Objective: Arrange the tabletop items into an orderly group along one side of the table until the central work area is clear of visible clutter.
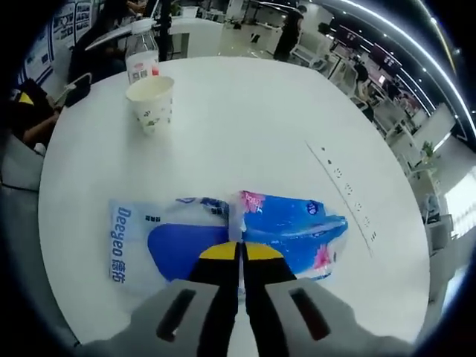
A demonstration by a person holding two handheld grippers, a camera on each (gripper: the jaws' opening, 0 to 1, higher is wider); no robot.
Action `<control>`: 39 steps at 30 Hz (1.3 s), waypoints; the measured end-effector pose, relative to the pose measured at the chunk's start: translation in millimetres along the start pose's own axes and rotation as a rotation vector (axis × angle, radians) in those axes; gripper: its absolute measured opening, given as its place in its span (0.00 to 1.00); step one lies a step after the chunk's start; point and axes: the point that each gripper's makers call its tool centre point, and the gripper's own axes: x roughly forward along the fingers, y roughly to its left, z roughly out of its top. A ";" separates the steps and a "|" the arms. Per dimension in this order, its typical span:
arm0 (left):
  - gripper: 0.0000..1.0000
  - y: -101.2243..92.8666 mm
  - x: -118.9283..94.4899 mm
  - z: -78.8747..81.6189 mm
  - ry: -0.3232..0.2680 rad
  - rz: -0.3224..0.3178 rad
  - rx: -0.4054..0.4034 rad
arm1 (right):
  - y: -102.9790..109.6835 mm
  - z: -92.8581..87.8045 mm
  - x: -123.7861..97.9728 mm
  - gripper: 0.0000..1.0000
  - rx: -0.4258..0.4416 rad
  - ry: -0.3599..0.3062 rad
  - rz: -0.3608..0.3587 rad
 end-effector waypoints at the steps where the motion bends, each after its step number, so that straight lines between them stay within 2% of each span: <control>1: 0.81 -0.6 0.0 0.5 -0.002 -0.002 0.002 | -0.7 -3.7 -3.4 0.00 0.007 0.003 -0.006; 12: 0.81 -4.4 -0.4 3.7 -0.014 -0.015 0.016 | -6.1 -46.7 -33.3 0.00 0.082 0.037 -0.058; 21: 0.81 -5.0 0.2 4.8 -0.020 -0.022 0.021 | -5.5 -81.9 -49.4 0.00 0.131 0.067 -0.084; 39: 0.82 -11.4 1.0 4.3 -0.020 -0.054 0.023 | 6.2 -128.9 -69.0 0.01 0.220 0.108 -0.113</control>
